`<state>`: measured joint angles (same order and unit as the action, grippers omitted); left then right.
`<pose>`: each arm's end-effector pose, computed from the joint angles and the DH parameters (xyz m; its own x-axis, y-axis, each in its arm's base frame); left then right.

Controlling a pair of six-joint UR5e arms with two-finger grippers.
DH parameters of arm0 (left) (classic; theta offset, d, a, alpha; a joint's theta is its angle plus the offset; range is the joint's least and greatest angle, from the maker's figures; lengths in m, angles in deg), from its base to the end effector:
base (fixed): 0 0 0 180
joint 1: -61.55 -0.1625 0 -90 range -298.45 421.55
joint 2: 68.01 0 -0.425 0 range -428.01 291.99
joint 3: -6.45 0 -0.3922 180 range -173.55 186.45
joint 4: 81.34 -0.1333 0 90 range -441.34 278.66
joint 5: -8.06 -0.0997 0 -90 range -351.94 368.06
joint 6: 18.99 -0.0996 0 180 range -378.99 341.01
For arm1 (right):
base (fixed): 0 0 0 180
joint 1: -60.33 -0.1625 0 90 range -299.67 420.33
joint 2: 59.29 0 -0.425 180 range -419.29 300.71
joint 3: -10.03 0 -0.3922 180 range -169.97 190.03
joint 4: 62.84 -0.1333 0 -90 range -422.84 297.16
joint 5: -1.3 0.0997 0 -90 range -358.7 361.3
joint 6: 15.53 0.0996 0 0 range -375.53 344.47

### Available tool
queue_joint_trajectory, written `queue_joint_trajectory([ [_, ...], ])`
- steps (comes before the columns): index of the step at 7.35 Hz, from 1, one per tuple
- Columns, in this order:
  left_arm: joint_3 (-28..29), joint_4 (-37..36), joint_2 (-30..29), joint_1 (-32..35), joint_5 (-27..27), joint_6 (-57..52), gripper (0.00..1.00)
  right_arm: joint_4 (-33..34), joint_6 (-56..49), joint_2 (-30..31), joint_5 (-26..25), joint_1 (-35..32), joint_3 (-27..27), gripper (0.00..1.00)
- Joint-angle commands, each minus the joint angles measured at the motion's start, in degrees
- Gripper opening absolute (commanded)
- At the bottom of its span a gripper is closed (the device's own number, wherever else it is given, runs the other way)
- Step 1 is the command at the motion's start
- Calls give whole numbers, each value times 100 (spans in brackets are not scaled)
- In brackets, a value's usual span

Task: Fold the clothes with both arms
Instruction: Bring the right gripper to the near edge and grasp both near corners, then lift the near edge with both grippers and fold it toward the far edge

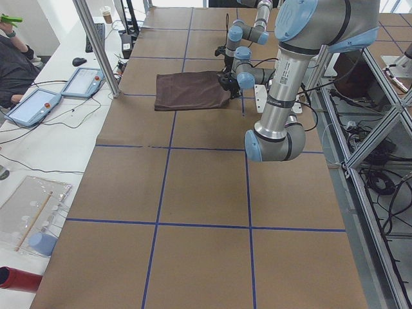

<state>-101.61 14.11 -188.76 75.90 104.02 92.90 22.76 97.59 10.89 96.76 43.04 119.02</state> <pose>0.5646 -0.2714 0.2095 0.4636 -0.5014 -0.7305 0.3639 0.8595 -0.3589 -0.5268 -0.2937 0.3205 0.5483 0.5800 0.6025 -0.4881 0.8069 -0.3326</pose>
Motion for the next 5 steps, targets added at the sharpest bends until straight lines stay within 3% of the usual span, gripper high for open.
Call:
queue_joint_trajectory([
  [1,-144,-9,7,16,-8,0,0,-8,0,-57,-10,-82,96,0],
  [5,-1170,-762,130,-272,-8,78,0,-8,-44,91,260,57,832,0],
])
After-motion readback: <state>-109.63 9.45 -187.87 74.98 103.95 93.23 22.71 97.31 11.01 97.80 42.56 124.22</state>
